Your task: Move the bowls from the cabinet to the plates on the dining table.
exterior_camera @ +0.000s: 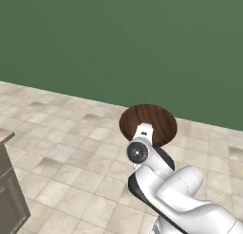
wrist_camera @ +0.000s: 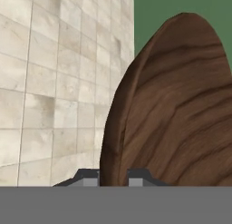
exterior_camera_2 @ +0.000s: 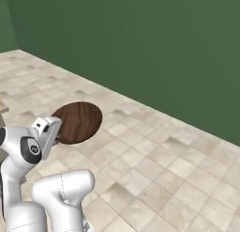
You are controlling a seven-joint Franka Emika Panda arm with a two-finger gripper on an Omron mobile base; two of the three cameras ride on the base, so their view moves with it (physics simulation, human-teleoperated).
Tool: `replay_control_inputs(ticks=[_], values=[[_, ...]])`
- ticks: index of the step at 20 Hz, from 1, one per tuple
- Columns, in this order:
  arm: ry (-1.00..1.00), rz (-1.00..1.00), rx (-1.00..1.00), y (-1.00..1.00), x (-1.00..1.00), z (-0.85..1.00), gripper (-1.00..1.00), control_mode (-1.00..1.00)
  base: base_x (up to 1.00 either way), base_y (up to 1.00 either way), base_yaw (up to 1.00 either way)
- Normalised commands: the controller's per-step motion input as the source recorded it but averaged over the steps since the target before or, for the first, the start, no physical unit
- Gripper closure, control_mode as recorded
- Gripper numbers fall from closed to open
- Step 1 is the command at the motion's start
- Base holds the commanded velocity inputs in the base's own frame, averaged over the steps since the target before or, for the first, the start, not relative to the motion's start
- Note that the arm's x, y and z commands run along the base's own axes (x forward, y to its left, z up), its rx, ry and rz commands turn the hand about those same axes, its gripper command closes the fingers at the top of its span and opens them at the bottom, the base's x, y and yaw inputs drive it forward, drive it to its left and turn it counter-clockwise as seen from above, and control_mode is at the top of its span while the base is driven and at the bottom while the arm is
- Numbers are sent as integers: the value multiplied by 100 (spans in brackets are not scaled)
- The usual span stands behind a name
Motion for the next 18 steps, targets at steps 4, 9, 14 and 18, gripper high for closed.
replay_control_inputs(ticks=[4, 9, 14, 18], values=[[0, 0, 0, 0, 0, 0, 100, 100, 100, -1, 22], [0, 0, 0, 0, 0, 0, 100, 100, 100, 0, 23], [0, 0, 0, 0, 0, 0, 100, 100, 100, 0, 26], [0, 0, 0, 0, 0, 0, 100, 100, 100, 2, 29]])
